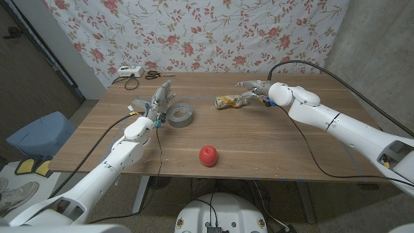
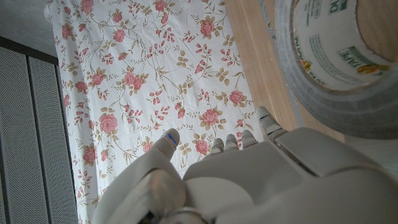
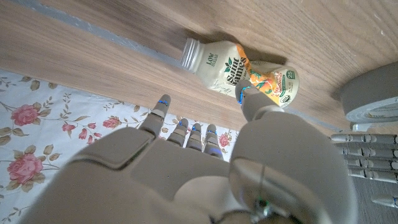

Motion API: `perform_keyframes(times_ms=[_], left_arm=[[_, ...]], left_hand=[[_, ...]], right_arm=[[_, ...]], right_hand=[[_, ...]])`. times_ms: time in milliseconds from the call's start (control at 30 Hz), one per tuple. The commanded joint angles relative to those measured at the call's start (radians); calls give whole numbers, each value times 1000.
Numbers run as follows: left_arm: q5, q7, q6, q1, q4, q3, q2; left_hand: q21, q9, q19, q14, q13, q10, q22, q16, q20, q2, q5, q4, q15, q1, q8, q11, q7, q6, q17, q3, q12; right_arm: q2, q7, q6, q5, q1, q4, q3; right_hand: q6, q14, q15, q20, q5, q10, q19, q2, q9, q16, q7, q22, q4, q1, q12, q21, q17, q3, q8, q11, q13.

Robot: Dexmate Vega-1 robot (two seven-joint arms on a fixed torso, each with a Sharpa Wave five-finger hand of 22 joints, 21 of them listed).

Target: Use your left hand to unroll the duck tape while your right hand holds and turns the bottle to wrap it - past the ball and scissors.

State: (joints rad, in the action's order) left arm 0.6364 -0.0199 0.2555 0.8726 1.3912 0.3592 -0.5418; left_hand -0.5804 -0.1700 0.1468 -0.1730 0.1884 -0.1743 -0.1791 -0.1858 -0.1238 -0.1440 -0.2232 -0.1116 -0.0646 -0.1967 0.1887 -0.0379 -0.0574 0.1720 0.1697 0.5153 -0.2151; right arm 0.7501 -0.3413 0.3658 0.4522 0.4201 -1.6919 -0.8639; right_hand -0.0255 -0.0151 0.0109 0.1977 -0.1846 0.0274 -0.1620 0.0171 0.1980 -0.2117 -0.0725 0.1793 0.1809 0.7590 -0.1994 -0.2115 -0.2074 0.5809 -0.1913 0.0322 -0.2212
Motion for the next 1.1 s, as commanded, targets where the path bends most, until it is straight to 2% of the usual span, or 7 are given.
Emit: perform_keyframes(times_ms=[33,133,167,333,833,1100], left_arm=[[-1,-11,-10,-3,0,2,3],[-3,-13,-11,-4,0,3,3],[-3,-14,-12,-5,0,3,3],[-4,-20,-16,-7,-2,3,5],[-8,-32,-31,-21,-13,5,9],[-13,-33,-40,-41,-31,11,16]], left_hand=[[1,-3,1,-26,2,-5,-3,-5,-8,9,-7,4,-4,-4,1,-2,3,0,5,0,-6],[1,-3,0,-25,2,-4,-3,-5,-8,9,-7,4,-3,-4,1,-2,2,-1,5,0,-6],[2,-3,0,-25,2,-4,-3,-5,-8,9,-7,4,-4,-4,0,-2,2,0,5,0,-6],[3,-3,0,-23,2,-2,-3,-5,-9,10,-7,4,-3,-3,0,-2,1,-1,5,-1,-6],[6,-3,-2,-22,2,-2,-3,-3,-9,10,-7,4,-5,-1,-3,-2,0,0,5,-2,-4],[8,-3,-2,-23,2,-4,-3,-2,-10,11,-7,5,-4,0,-4,-3,-2,0,5,-3,-3]], right_arm=[[-60,-126,66,160,-96,48,-97],[-68,-133,54,179,-105,64,-105],[-72,-139,51,183,-109,70,-107],[-97,-161,19,208,-133,109,-128],[-177,-218,-63,245,-204,253,-184],[-226,-248,-102,249,-247,345,-220]], right_hand=[[18,18,0,16,3,10,-4,-10,3,-8,-21,4,-6,12,-5,-4,-5,10,5,5,-2],[18,10,-14,10,2,10,-12,-17,3,-5,-9,4,-8,12,-8,-6,-6,10,3,7,-2],[17,10,-15,-5,1,10,-12,-20,3,-4,-7,4,-7,14,-9,-6,-7,11,1,7,-2],[17,6,-21,-39,-2,8,-17,-27,3,-2,1,4,-4,23,-11,-6,-7,15,-1,7,-2],[22,7,-21,-47,-6,2,-24,-36,3,-1,6,3,-5,31,-16,-7,-7,19,-2,4,-2],[19,21,-26,-58,-10,-1,-41,-38,3,-6,9,3,-5,40,-19,-12,-8,23,-4,6,-2]])
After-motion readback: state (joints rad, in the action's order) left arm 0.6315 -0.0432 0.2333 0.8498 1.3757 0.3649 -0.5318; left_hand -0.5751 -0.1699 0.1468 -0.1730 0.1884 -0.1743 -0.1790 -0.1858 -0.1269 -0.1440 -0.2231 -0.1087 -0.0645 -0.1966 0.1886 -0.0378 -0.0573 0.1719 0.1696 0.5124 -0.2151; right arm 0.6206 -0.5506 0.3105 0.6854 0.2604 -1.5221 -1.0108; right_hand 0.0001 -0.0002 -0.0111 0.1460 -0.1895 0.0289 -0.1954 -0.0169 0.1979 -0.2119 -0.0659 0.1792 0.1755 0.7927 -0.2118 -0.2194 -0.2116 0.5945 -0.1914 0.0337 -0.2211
